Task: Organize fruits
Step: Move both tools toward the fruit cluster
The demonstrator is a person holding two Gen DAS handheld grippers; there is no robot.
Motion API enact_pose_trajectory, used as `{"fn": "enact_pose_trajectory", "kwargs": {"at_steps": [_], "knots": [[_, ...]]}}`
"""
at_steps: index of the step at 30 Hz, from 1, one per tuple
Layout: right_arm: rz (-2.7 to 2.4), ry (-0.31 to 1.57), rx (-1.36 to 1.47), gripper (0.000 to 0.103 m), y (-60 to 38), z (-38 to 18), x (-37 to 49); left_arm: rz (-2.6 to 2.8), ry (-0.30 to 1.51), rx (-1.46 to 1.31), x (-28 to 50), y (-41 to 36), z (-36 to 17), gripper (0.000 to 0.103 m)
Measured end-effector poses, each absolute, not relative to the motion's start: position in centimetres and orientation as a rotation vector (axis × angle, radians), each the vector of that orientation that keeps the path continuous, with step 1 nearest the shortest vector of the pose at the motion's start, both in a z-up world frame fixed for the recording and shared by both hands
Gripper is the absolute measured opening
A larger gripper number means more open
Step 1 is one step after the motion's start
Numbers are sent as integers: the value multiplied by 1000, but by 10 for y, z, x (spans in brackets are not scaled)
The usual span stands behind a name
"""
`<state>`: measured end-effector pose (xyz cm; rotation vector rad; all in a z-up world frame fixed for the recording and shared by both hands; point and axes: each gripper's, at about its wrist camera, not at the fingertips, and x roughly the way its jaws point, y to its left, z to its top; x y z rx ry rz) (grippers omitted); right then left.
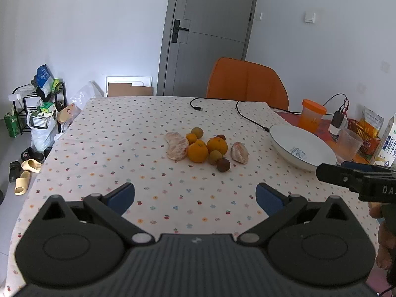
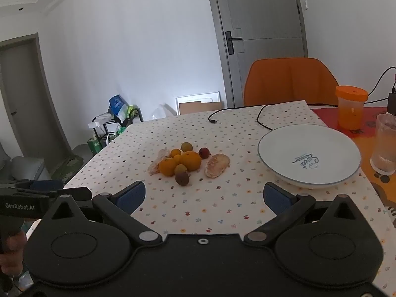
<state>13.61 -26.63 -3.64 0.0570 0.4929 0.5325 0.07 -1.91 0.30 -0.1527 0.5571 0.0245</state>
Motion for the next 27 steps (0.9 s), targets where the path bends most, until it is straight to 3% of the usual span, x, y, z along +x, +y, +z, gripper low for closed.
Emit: {"fn": "enact_pose_trajectory", "kwargs": {"at_steps": [27], "knots": [[553,512,37,103,-263,-40,137,36,558,-164,3,-13,1,103]]}}
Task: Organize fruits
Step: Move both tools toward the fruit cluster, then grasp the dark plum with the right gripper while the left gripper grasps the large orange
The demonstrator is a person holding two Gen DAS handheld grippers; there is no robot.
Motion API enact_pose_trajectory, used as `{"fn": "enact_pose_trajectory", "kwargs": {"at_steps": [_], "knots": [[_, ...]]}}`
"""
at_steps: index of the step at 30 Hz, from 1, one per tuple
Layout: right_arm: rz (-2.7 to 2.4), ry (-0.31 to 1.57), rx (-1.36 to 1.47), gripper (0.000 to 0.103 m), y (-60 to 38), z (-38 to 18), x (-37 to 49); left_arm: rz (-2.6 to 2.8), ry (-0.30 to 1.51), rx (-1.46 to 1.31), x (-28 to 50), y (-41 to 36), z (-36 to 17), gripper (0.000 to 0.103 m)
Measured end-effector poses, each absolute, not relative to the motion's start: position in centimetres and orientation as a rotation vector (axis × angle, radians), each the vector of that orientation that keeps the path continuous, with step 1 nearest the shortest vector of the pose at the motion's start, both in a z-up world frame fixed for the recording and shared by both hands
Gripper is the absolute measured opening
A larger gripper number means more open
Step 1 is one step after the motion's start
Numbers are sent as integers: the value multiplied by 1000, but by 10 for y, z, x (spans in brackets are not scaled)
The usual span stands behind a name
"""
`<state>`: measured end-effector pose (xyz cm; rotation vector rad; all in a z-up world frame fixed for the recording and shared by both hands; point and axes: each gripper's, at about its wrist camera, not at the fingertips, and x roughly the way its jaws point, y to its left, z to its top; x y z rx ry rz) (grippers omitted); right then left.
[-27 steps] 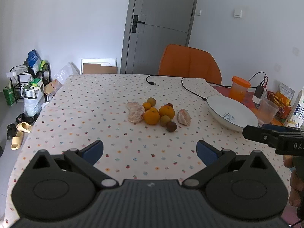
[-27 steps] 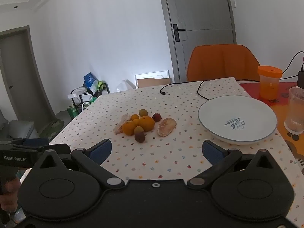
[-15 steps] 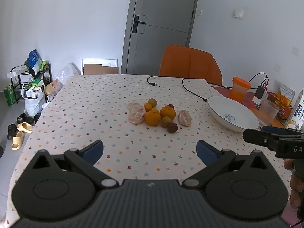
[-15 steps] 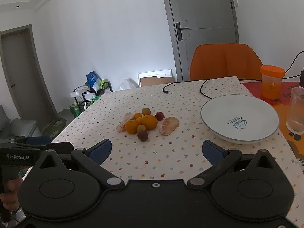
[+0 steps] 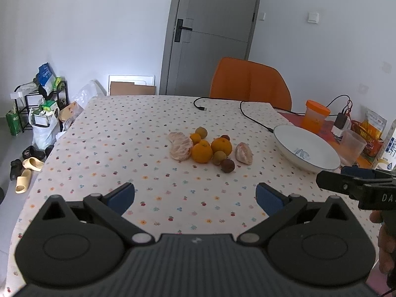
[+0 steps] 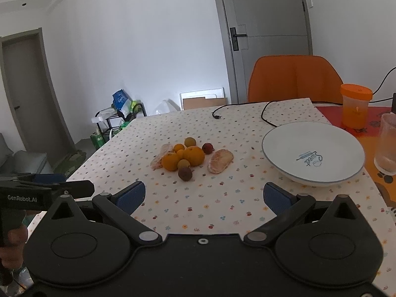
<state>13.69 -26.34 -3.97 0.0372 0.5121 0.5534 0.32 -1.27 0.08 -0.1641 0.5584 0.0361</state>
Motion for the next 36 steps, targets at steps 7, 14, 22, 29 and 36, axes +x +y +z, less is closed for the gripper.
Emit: {"fn": "enact_pose_trajectory", "kwargs": {"at_steps": [7,14,22,29,36], "knots": [[557,541,30,103,-256,-43,143,18,569,-162,13,-11,-6,103],[589,558,45,103,-253,-48,156,12,575,-174,27,-6,-14,103],[602,558,32,103,-247,-57,175,6,559,-195,45,0,-21,102],[635,576,1,103,-239,-65,191,-2,561,-194,61,-1,-29,100],[662,590,28,95,-235,-75,207,9,563,-200,77,4,-37,83]]}}
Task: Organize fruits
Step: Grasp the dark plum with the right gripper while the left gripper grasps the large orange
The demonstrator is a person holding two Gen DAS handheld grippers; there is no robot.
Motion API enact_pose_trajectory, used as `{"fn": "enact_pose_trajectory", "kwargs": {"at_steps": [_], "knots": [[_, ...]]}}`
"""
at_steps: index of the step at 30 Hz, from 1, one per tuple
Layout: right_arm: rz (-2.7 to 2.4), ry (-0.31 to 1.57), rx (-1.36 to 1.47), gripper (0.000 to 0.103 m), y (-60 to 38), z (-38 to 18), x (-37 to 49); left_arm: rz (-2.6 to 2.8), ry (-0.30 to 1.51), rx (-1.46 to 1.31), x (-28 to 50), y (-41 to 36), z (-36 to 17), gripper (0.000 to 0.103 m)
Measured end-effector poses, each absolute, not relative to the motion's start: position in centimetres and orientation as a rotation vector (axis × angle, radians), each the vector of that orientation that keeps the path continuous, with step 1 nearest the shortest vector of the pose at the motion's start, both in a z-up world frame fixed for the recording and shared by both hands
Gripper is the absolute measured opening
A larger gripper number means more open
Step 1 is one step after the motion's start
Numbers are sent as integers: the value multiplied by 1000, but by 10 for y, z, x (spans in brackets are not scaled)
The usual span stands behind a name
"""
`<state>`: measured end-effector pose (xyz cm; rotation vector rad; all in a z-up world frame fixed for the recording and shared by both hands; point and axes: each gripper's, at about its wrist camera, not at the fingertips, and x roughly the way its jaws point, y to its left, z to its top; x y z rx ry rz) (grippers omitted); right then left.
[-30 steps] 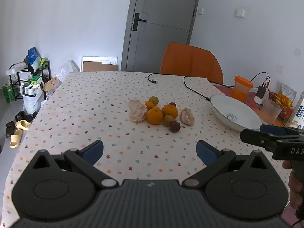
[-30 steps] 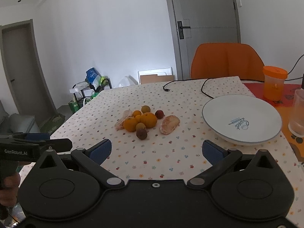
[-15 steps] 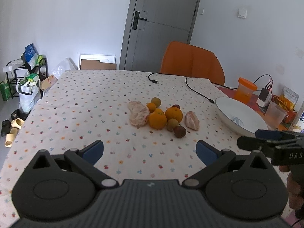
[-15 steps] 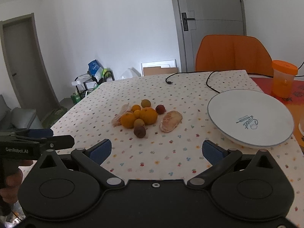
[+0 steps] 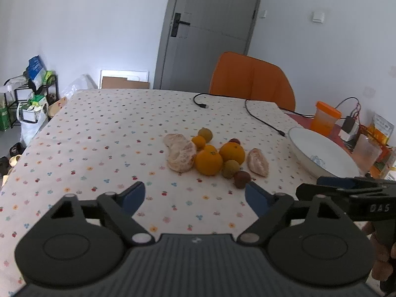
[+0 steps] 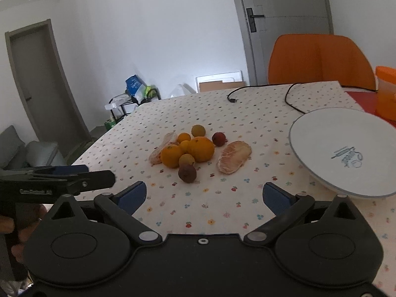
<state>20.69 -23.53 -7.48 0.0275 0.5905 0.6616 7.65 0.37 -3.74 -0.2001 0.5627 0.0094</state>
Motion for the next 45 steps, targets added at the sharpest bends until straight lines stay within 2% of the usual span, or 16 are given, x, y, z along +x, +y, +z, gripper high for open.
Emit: {"fn": "enact_pose_trajectory", "kwargs": {"at_steps": [1,3,5,8,15,26,31,32,33,45], "knots": [[664,593,34,91,-234,-77,210,11,565,-206,79,6,-38,81],[665,602,43,76,-232,-81,215,13,569,-207,83,7,-39,76],[678,620,54,75,-229,-85,218,17,567,-202,88,8,-40,74],[694,622,44,74,-222,-88,222,15,572,-205,95,9,-41,66],[730,652,49,58,-208,-92,234,-5,584,-221,112,10,-43,52],[763,689,63,48,-189,-96,256,-23,610,-234,132,9,-51,45],[764,704,66,38,-183,-101,262,-34,619,-246,140,11,-56,38],[762,706,61,28,-182,-102,263,-37,622,-249,142,11,-56,38],[758,712,58,23,-181,-104,265,-40,623,-249,143,11,-57,38],[749,660,107,23,-203,-96,264,-73,631,-212,160,-5,-56,38]]}}
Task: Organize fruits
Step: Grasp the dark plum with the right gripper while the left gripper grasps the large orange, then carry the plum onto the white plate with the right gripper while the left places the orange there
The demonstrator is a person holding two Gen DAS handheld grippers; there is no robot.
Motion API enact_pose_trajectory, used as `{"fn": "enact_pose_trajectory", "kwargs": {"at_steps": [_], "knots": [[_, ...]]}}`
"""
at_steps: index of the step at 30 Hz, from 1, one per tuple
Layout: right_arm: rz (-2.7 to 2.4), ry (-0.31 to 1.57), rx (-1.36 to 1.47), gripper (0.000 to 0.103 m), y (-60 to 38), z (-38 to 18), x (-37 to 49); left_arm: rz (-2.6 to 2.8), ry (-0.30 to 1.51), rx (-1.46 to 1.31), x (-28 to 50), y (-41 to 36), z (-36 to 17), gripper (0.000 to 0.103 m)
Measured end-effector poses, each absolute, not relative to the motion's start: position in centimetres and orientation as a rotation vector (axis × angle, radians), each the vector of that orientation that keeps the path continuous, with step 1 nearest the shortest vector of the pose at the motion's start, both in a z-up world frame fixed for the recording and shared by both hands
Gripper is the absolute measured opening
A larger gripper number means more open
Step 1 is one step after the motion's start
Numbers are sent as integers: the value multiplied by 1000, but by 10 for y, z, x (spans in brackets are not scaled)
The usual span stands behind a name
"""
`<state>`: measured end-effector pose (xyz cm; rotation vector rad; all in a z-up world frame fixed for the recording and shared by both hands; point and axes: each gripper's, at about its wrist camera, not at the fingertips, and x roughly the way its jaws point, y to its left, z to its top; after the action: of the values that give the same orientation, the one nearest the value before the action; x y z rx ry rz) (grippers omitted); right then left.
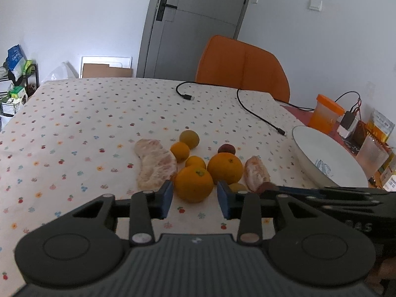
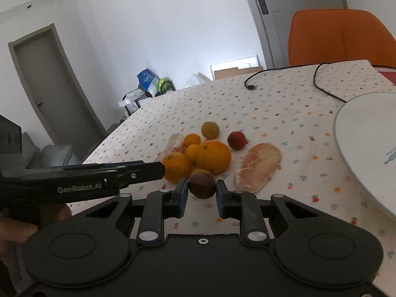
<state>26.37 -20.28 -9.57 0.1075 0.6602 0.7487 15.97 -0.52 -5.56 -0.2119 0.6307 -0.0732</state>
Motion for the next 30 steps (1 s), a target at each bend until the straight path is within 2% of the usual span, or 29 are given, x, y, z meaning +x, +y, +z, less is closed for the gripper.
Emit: {"fn": "enact_pose_trajectory", "kwargs": {"at_steps": [8,9,30], "knots": [[718,632,122,23,-223,-90,257,-58,653,-202,175,-11,-64,38],[714,629,123,23,-225,-89,257,-54,650,-195,174,-13,-64,35],[595,565,182,23,-281,-78,252,-163,586,-145,168,-64,-31,33]]}}
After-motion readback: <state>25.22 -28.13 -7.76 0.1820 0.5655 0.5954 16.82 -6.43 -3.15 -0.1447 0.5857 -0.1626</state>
